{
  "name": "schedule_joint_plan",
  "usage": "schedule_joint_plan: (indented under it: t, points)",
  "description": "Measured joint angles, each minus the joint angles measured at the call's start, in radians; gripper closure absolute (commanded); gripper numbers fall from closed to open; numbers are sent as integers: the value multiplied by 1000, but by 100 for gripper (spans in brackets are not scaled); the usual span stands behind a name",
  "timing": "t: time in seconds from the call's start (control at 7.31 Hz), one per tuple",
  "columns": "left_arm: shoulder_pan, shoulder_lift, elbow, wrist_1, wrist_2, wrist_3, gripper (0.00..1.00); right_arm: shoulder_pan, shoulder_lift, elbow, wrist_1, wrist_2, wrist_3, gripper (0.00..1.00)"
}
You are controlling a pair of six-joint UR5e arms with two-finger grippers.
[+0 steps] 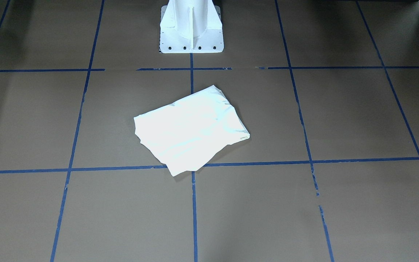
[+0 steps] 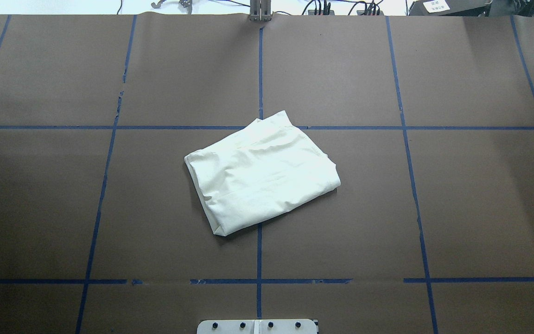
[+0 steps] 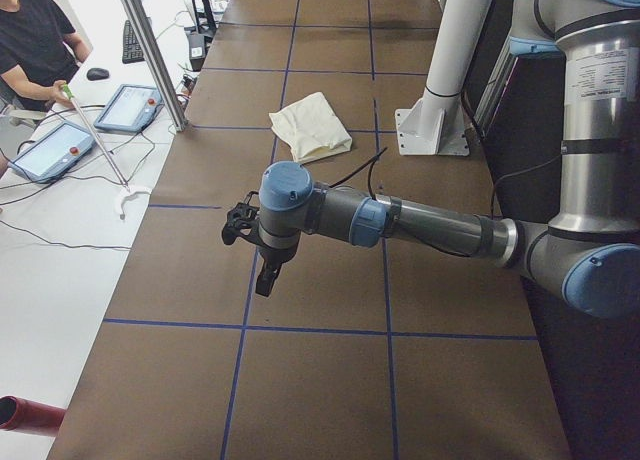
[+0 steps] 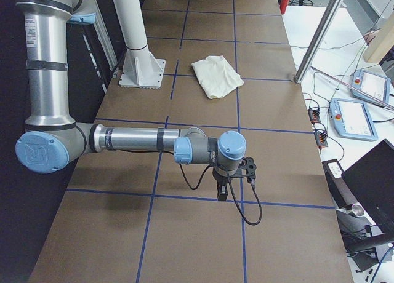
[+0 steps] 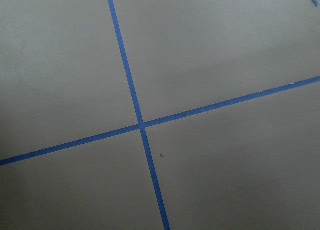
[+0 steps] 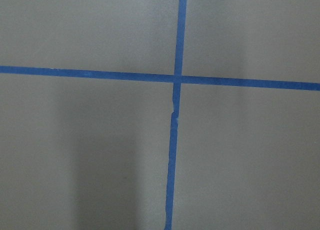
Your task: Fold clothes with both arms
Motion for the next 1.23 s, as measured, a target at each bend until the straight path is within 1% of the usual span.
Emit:
schedule_joint_plan:
  t: [0.41,0.96,1.23]
  points:
    - [0,0,9,-5,0,0,0,0,-7,32,1,1,-1,0]
    - [3,-12,70,-8,0,-5,0,0,-11,33,1,1,1,0]
    - [2,-13,80,0,-1,-85,0,1,-11,32,1,1,1,0]
